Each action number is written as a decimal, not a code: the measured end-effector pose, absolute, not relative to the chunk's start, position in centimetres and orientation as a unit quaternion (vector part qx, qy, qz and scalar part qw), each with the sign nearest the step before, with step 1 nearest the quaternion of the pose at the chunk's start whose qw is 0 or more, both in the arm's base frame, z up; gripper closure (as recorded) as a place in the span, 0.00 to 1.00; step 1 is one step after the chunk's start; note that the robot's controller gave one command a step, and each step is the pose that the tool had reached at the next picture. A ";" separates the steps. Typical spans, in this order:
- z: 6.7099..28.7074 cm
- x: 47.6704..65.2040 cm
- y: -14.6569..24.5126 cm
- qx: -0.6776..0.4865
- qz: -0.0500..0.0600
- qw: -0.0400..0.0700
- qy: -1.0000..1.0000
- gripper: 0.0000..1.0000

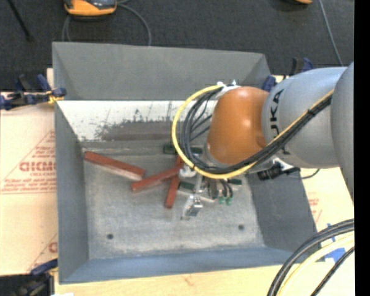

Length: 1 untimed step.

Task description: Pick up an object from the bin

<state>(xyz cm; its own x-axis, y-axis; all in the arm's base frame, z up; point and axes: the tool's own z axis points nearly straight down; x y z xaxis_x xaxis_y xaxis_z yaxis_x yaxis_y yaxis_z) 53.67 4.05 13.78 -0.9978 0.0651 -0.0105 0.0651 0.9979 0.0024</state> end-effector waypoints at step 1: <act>9.9 56.5 2.5 0.114 0.001 0.003 0.994 0.00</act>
Offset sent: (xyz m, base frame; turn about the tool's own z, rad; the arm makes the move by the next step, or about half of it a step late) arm 0.0438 0.0158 -0.0678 0.1855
